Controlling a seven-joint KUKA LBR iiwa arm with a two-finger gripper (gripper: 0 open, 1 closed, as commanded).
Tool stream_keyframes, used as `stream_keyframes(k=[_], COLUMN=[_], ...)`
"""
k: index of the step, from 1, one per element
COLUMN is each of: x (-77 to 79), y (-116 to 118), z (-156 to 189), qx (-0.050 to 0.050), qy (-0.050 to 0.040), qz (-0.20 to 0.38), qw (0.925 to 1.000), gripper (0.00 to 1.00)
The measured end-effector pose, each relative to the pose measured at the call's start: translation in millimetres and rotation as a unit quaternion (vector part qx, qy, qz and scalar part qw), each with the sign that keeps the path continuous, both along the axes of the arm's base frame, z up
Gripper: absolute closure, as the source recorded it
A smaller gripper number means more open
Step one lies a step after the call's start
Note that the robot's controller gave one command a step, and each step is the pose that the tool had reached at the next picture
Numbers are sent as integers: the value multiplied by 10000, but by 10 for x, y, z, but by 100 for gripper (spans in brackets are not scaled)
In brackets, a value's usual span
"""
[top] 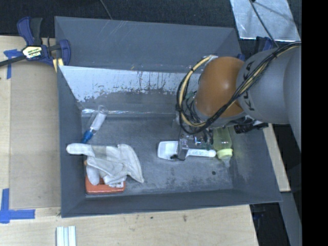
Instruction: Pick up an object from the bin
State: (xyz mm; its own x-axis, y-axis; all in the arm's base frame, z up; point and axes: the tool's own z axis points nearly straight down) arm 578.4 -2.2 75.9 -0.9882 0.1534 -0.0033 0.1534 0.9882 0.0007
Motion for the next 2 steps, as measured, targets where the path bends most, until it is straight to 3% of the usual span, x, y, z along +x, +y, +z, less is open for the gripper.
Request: stream_keyframes(k=[1, 2], x=[-12, -13], y=[35, 38], z=[-44, -45], qx=[-2, -1], qy=[-28, -27], qz=[-172, -173], qw=[9998, 9998], gripper=[100, 100])
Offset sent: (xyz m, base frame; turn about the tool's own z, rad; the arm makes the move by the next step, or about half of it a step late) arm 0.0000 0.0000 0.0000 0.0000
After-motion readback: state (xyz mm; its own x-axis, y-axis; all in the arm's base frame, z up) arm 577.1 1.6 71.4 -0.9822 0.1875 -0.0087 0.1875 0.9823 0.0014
